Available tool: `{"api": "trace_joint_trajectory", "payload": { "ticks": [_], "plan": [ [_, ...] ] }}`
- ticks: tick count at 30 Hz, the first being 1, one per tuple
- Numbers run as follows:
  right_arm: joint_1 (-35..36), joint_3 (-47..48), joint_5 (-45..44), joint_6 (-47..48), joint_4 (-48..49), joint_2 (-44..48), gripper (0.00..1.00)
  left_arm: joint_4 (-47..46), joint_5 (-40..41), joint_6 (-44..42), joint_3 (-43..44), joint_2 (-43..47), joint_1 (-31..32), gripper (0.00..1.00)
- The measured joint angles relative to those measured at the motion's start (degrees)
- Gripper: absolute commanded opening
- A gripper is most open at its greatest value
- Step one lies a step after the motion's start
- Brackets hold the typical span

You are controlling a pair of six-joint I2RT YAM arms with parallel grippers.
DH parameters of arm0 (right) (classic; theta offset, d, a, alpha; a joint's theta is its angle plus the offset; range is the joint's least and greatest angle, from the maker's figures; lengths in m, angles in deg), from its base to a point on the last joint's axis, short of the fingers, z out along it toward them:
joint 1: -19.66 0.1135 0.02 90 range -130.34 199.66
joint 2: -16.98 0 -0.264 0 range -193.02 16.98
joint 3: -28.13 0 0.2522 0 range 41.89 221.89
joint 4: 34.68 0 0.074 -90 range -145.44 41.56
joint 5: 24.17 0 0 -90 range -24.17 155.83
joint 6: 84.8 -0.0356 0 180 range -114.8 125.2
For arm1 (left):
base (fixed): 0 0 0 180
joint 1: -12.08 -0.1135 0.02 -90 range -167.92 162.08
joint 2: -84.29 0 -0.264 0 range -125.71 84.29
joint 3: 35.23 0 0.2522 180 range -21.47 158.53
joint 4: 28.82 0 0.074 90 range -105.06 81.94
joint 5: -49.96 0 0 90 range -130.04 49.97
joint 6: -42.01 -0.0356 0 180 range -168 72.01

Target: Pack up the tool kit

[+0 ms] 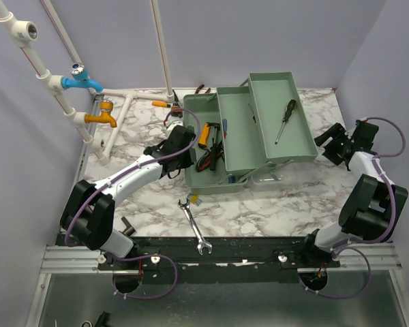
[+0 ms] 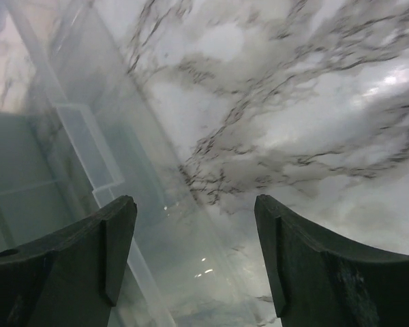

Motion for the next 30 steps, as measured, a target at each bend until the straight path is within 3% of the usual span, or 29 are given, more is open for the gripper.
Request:
{"api": "trace_joint_trajectory", "payload": {
  "ticks": [6,14,23,30],
  "plan": [
    [0.02,-2.51,13.49,-0.66,6.19,-3.67,0.67,-1.77,-2.49,-3.1,-0.35,-0.13,-0.52,0.09],
    [-0.04,-3.85,21.97,-1.01,11.34,-3.74,0.58,-4.31,-4.02,-4.94,-1.42,0.13,-0.96,0.09],
    [1.29,-3.8,22.43,0.76,10.23,-3.74,0.49,-5.11,-4.61,-5.81,-1.84,0.35,-0.96,0.09],
    [4.83,-3.34,14.99,4.37,6.29,-3.26,0.17,-5.73,-4.66,-6.12,-2.25,0.61,-0.9,0.09]
  ]
}}
